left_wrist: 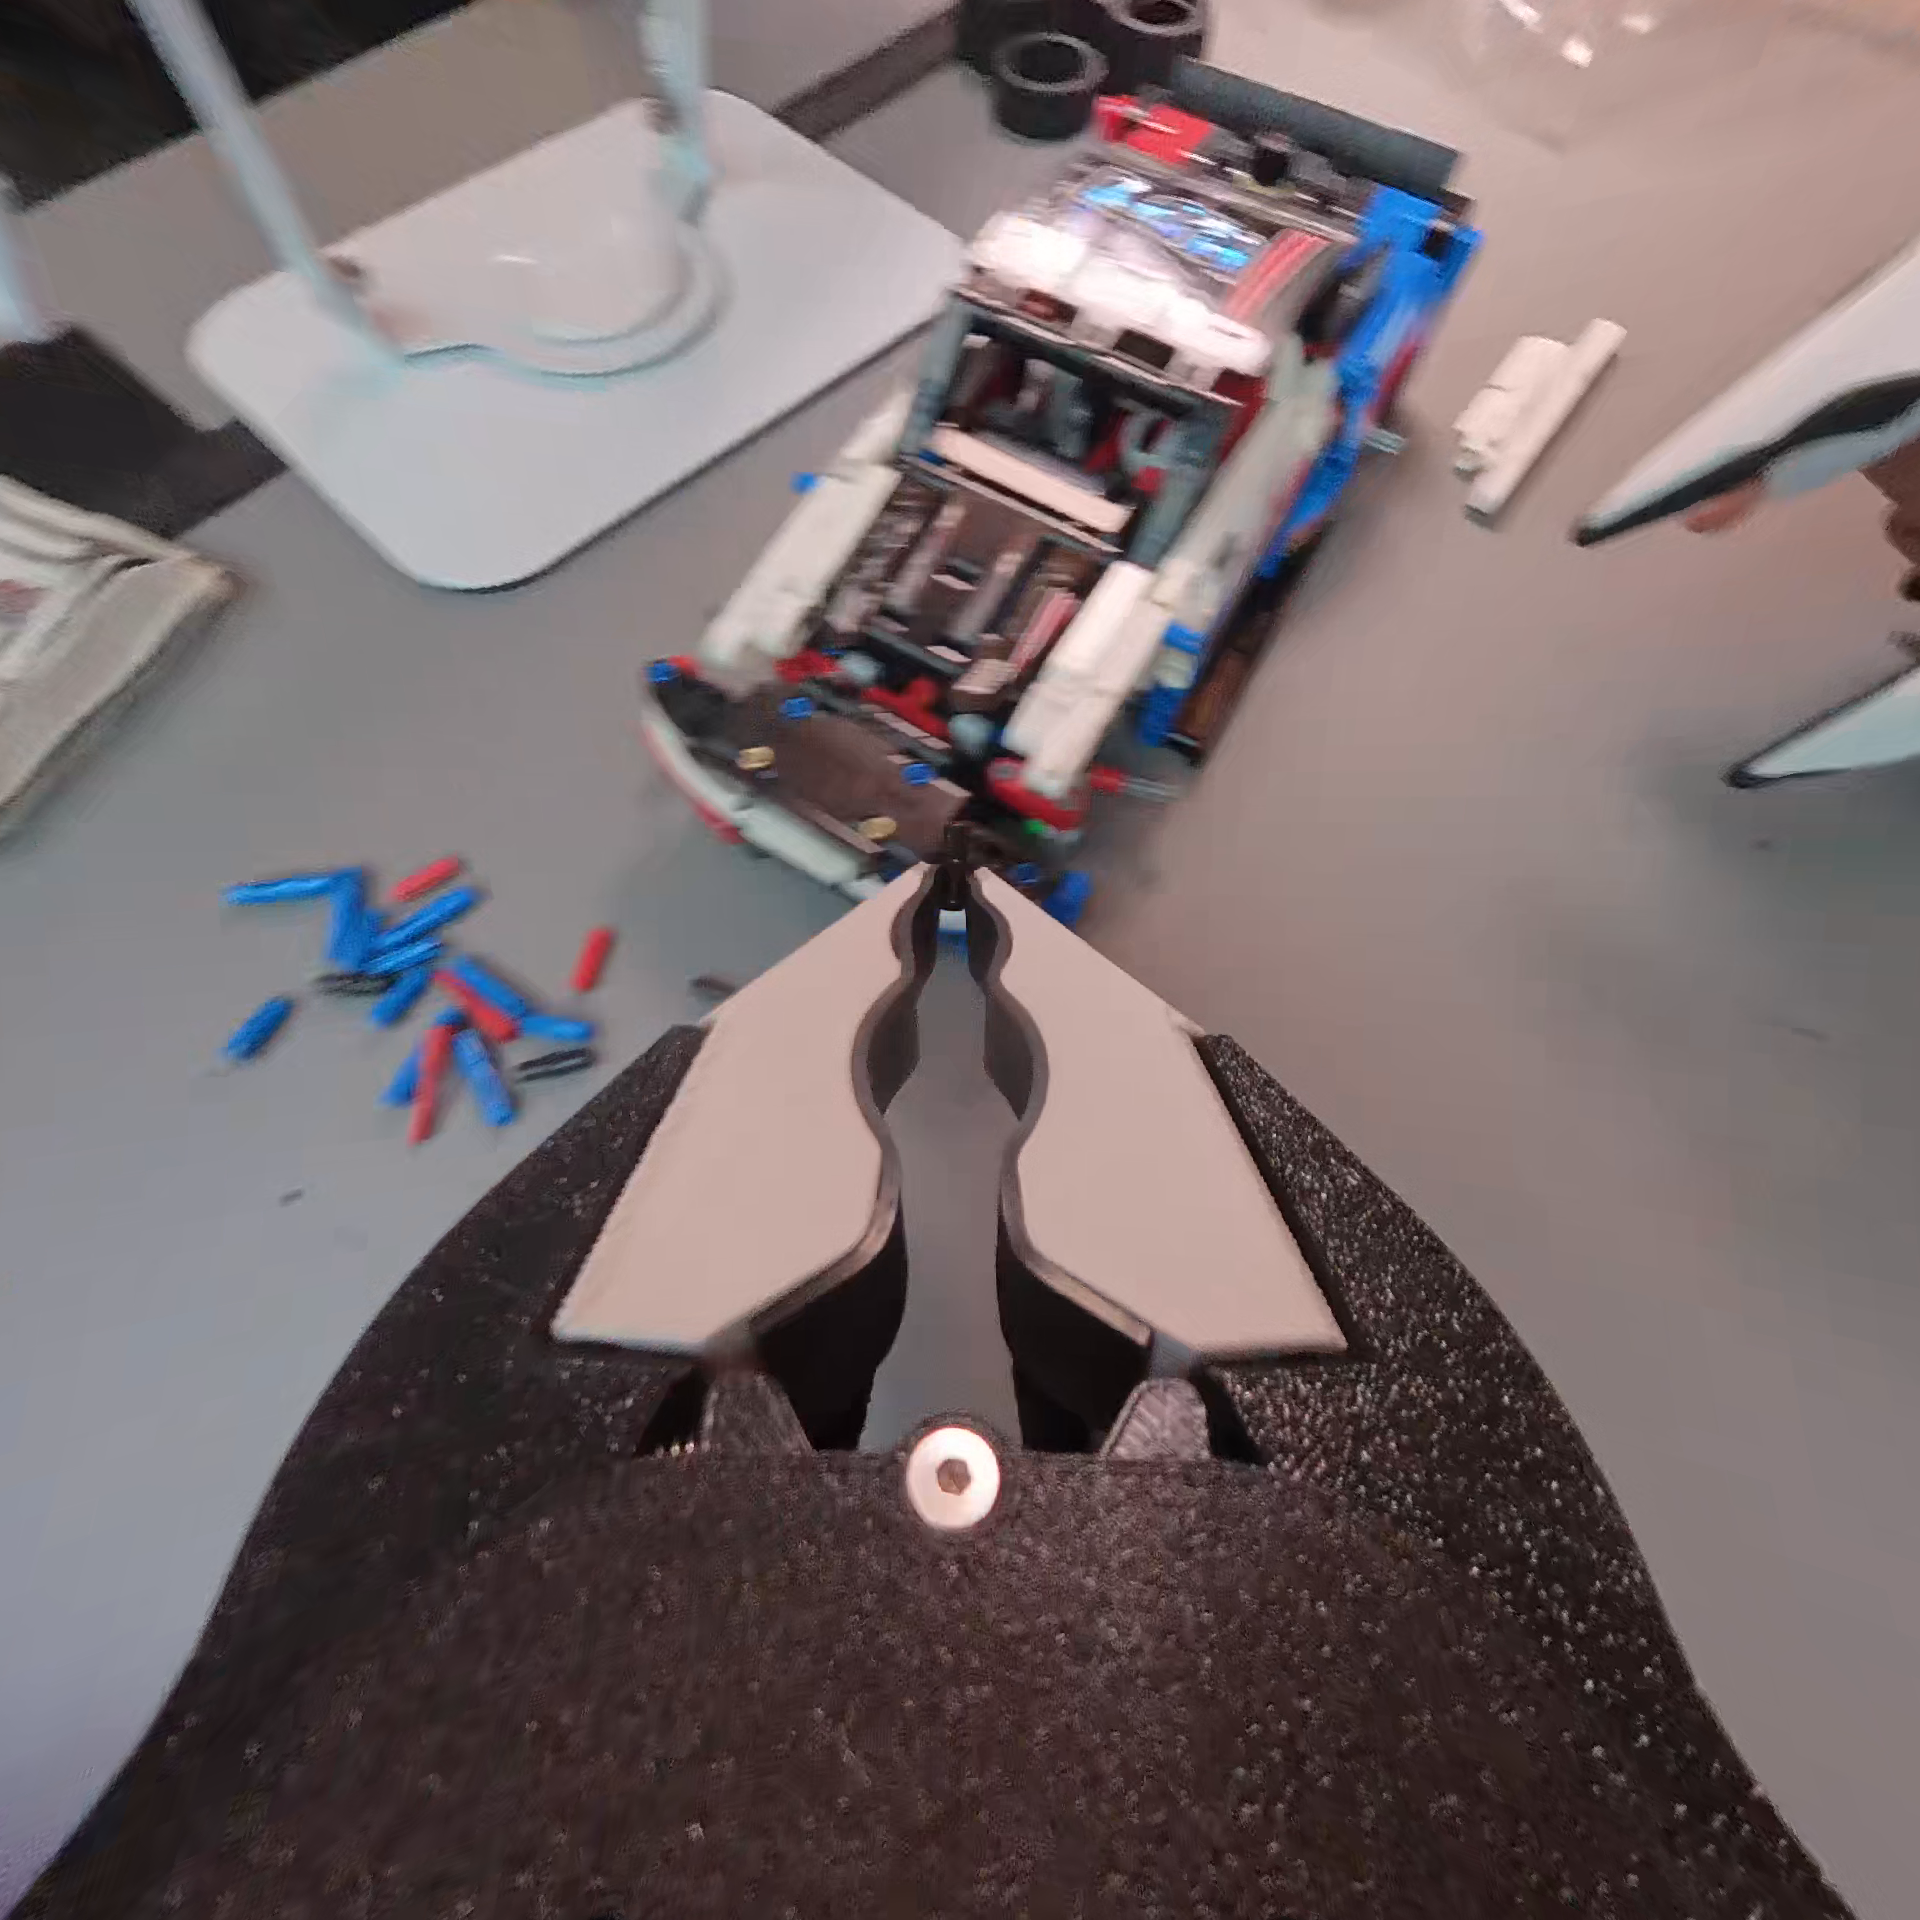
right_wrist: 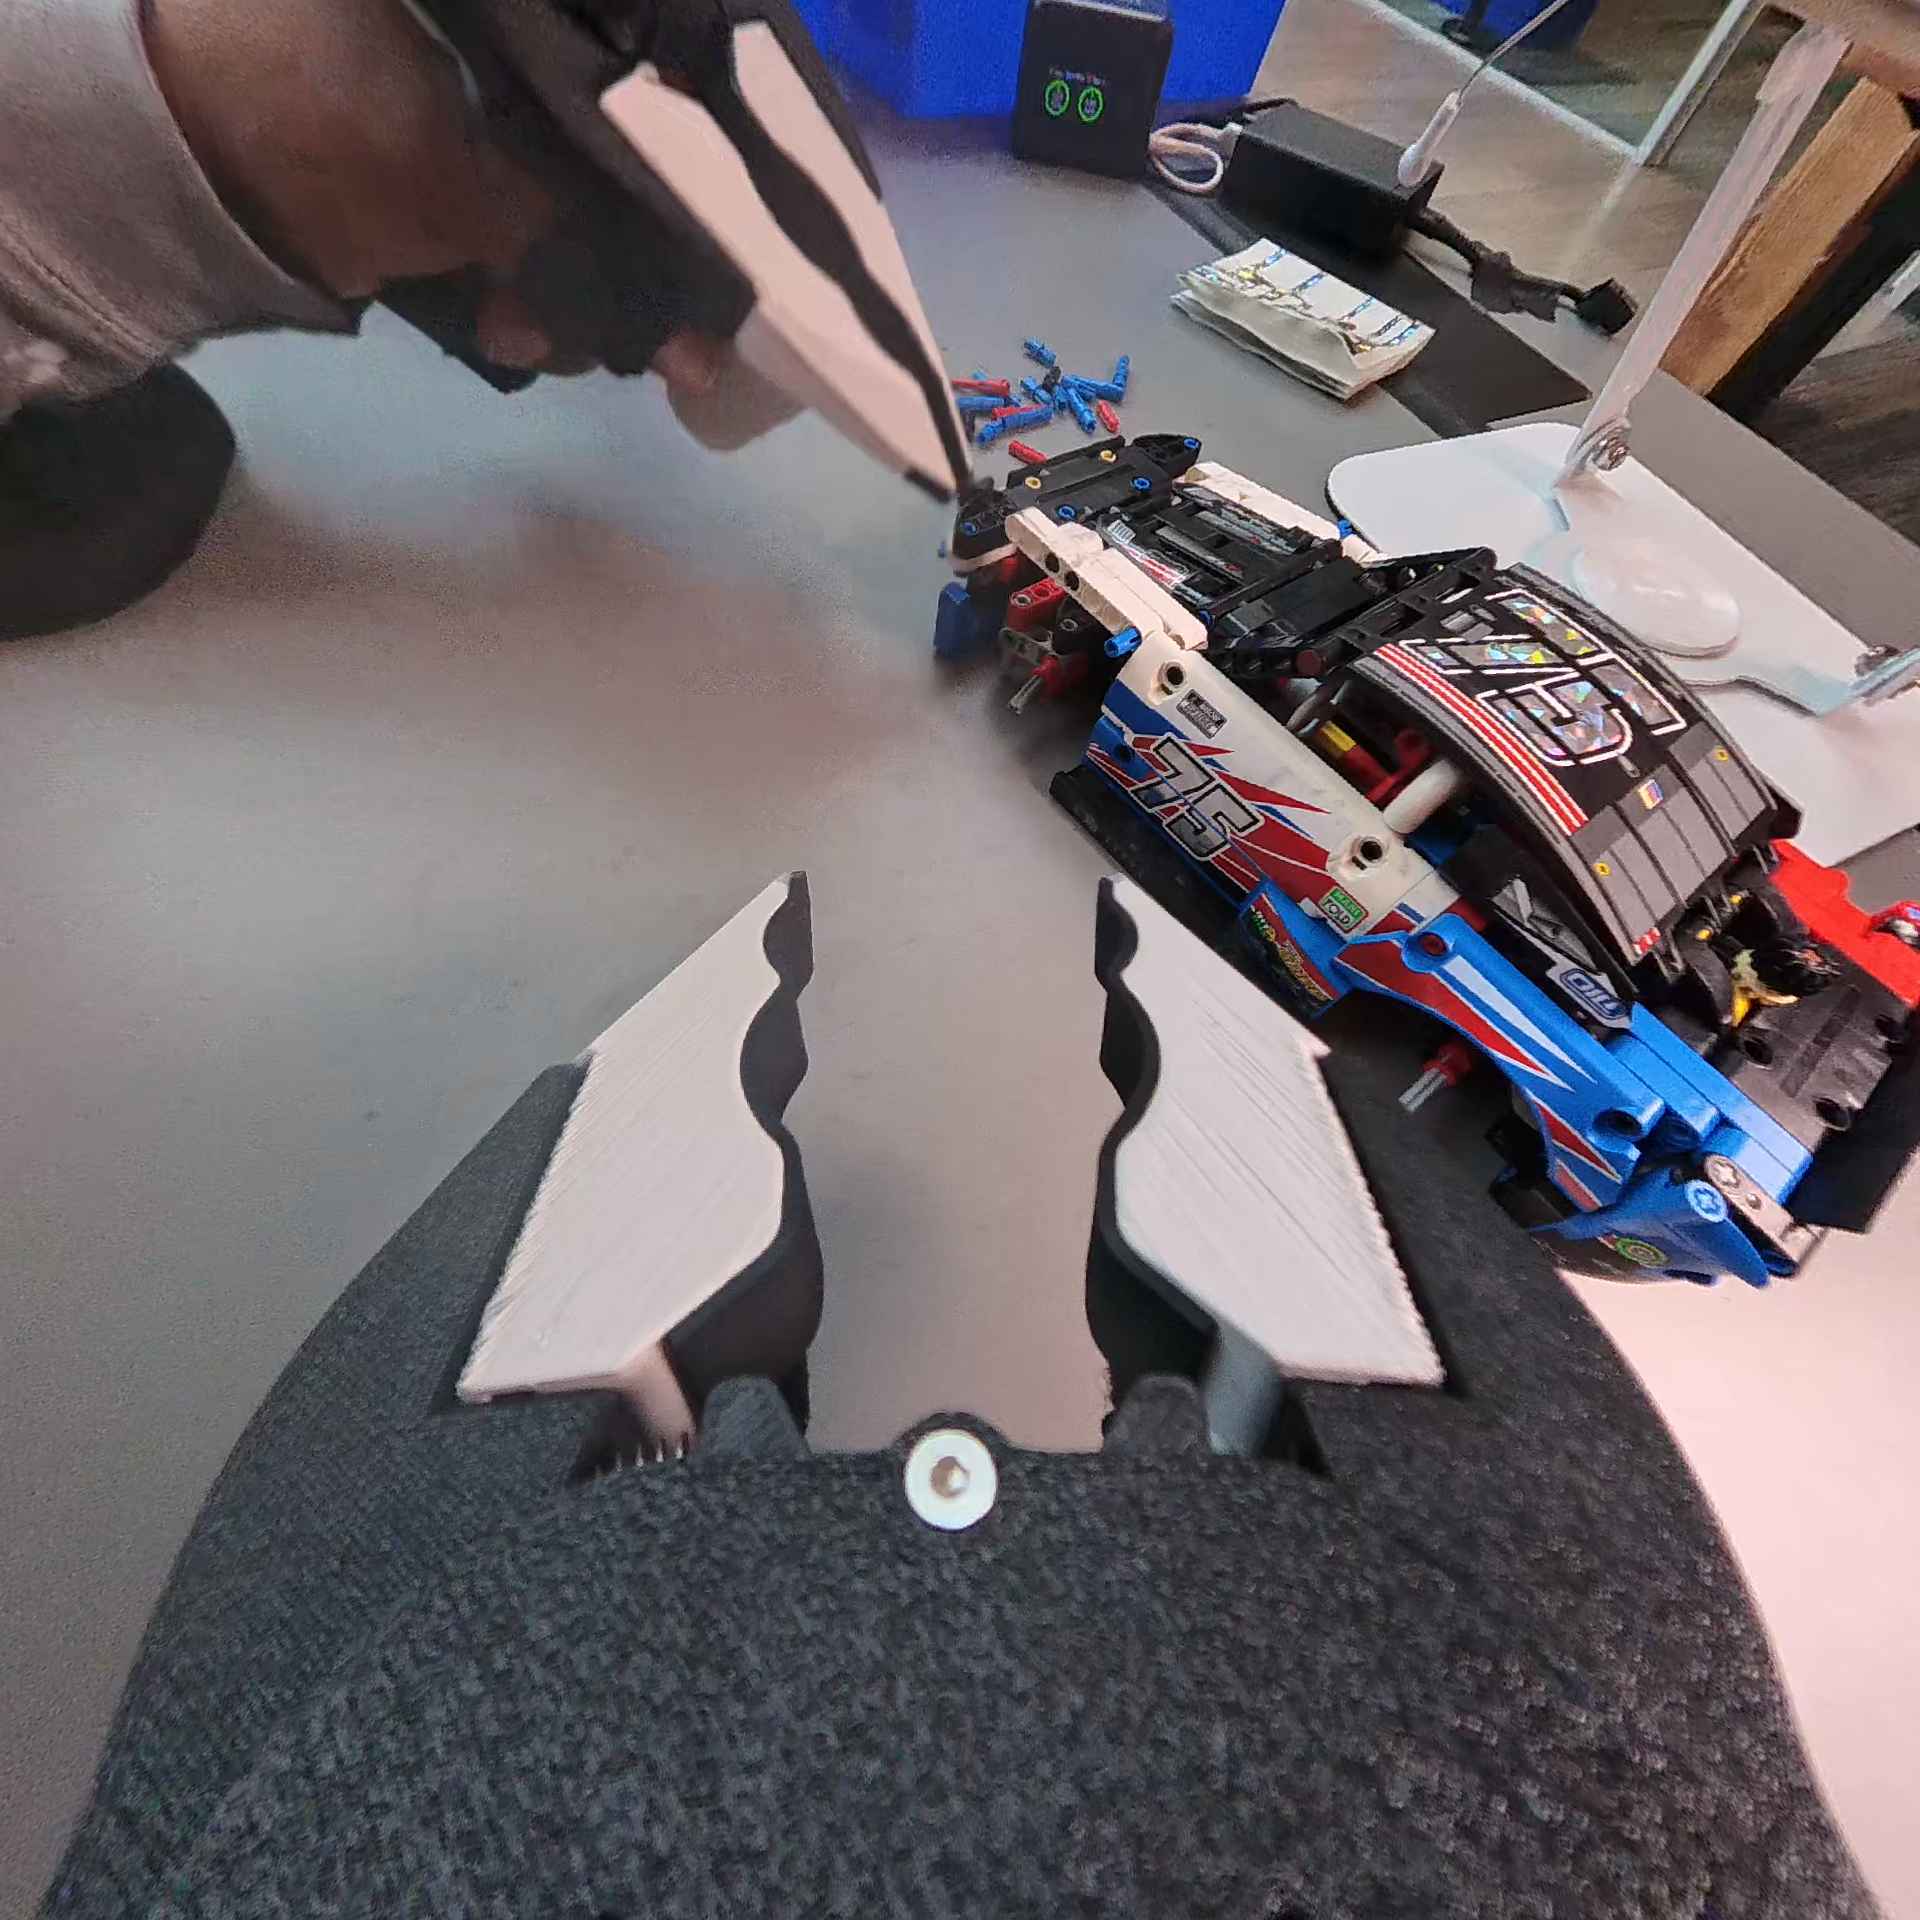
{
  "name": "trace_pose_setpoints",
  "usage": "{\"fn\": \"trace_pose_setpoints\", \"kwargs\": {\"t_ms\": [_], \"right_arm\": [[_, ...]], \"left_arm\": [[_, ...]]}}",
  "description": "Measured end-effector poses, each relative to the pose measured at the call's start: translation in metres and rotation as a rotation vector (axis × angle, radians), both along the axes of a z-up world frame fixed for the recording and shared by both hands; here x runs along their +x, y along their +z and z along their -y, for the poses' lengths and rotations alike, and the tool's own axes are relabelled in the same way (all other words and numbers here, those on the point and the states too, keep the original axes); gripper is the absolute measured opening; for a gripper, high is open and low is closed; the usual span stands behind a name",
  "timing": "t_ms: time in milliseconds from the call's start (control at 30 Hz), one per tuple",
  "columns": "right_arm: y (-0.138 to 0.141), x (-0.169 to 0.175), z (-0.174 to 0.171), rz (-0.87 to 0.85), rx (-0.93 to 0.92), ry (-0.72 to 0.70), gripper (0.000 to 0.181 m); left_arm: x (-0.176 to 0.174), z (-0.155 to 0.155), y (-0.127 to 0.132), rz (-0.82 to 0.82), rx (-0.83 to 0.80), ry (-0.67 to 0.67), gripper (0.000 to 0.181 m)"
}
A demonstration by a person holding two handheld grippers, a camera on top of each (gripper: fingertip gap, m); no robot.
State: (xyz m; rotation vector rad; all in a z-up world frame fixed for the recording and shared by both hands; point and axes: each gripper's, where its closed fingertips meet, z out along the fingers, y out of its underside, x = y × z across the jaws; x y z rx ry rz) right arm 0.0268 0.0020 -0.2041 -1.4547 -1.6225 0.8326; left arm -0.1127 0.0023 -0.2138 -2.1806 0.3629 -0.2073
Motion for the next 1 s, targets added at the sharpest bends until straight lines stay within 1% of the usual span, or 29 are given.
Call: {"fn": "trace_pose_setpoints", "kwargs": {"t_ms": [33,100,167,267,367,467,567,667,733,800,900,1000], "right_arm": [[0.002,0.000,-0.001,-0.007,-0.003,-0.002,0.054],[0.003,0.000,-0.001,-0.015,-0.012,-0.002,0.054],[0.002,-0.001,0.000,-0.015,-0.018,0.001,0.054],[-0.002,-0.001,0.001,0.001,-0.006,0.001,0.054],[-0.003,-0.002,0.001,0.007,0.004,-0.001,0.054],[-0.005,-0.002,0.000,0.010,-0.003,-0.002,0.054],[-0.006,-0.002,0.000,0.013,-0.004,-0.002,0.054],[-0.007,-0.003,0.000,0.015,-0.007,-0.002,0.054],[-0.008,-0.003,-0.001,0.015,-0.006,-0.005,0.054],[-0.007,-0.003,-0.003,0.009,-0.005,-0.011,0.054],[-0.005,-0.003,-0.005,-0.008,-0.004,-0.021,0.054],[0.001,-0.003,-0.009,-0.040,-0.001,-0.036,0.054]], "left_arm": [[-0.025,-0.001,0.003,0.000,0.009,0.078,0.002],[-0.069,-0.002,-0.003,-0.025,-0.014,0.219,0.002],[-0.095,-0.002,-0.018,-0.067,-0.067,0.287,0.003],[-0.103,-0.008,-0.034,-0.082,-0.100,0.300,0.003],[-0.110,-0.013,-0.040,-0.154,-0.107,0.319,0.003],[-0.113,-0.014,-0.040,-0.174,-0.097,0.327,0.007],[-0.114,-0.013,-0.029,-0.174,-0.056,0.341,0.014],[-0.109,-0.013,-0.008,-0.130,0.044,0.336,0.018],[-0.097,-0.013,0.013,-0.061,0.144,0.308,0.020],[-0.086,-0.010,0.027,0.007,0.195,0.280,0.023],[-0.057,-0.004,0.037,0.119,0.231,0.184,0.030],[-0.027,0.005,0.037,0.184,0.228,0.086,0.037]]}}
